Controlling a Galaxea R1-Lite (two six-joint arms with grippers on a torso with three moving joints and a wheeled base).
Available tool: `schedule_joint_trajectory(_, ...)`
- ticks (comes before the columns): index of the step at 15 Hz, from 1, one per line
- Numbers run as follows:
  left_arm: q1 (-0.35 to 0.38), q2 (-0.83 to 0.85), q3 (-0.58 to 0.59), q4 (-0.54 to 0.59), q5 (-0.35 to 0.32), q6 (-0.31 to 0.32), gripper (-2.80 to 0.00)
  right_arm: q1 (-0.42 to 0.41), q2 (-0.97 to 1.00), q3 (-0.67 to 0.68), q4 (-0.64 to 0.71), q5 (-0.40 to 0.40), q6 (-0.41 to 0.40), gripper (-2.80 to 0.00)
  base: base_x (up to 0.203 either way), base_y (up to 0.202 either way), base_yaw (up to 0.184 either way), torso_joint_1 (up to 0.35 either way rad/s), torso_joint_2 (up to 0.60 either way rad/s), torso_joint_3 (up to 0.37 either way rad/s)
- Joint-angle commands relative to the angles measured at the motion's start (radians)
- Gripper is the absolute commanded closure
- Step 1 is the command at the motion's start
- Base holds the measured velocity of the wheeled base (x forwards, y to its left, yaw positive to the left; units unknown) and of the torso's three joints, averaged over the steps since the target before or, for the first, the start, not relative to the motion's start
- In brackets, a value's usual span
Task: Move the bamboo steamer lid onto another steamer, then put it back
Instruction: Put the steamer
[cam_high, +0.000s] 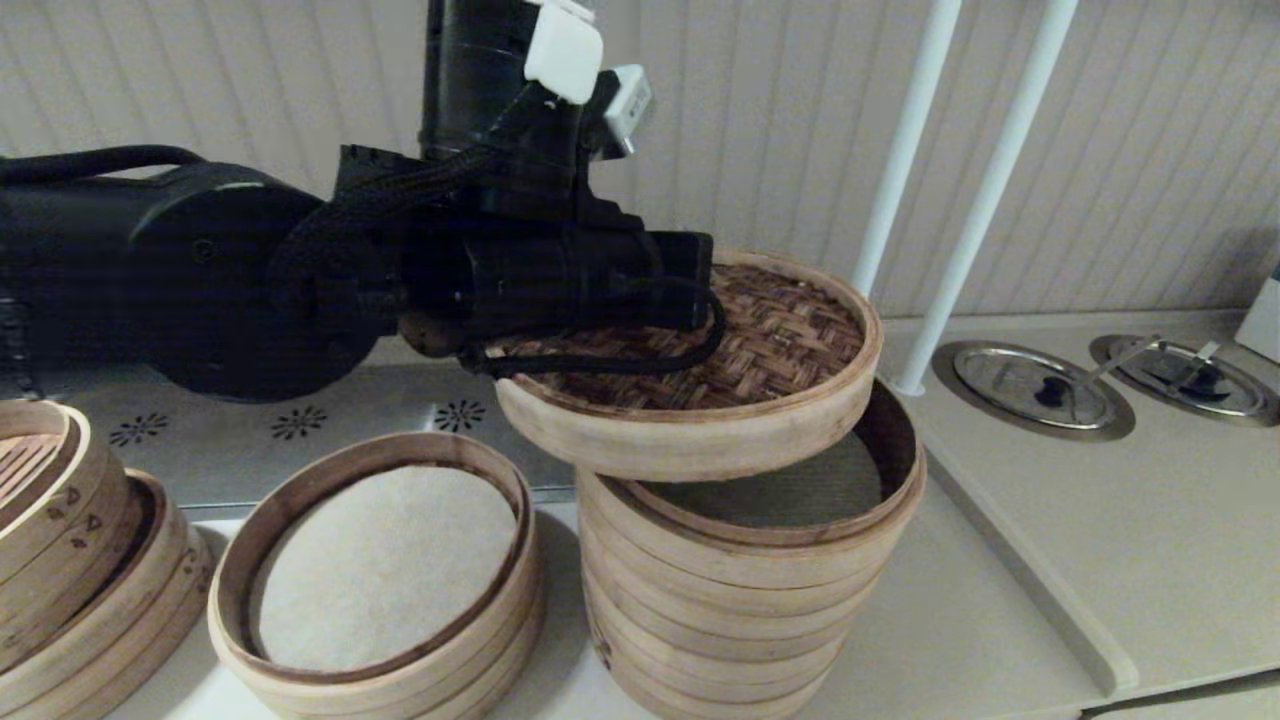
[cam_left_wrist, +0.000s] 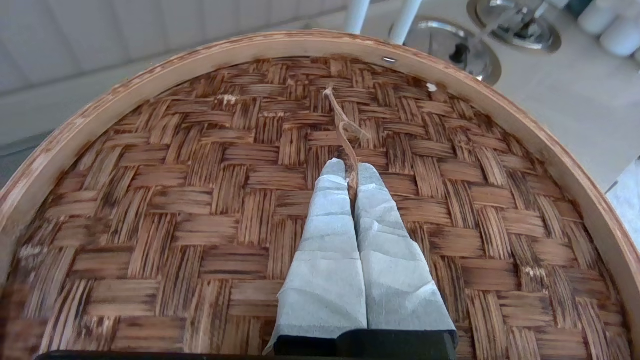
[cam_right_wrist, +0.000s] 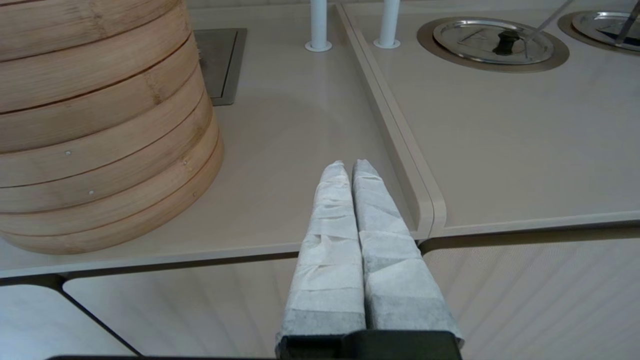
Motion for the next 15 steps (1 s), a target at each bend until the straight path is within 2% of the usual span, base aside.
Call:
schedule_joint_trajectory(1, -0.024, 0.043, 0.002, -0.004, 0.024, 0.014, 0.0, 0.0, 0.0, 0.003, 0.0, 0.0, 0.0, 0.0, 0.0, 0.0, 0.0, 0.0, 0.0, 0.0)
schedule_joint_trajectory(6, -0.073, 0.072, -0.004, -0.007, 0.049, 0.042, 0.0, 0.0, 0.0, 0.003, 0.0, 0.001, 0.0, 0.0, 0.0, 0.0, 0.0, 0.0, 0.0, 0.0)
schedule_joint_trajectory(15, -0.122, 0.073, 0.004, -0.01, 0.067, 0.042, 0.0, 0.0, 0.0, 0.003, 0.0, 0.0, 0.0, 0.0, 0.0, 0.0, 0.0, 0.0, 0.0, 0.0)
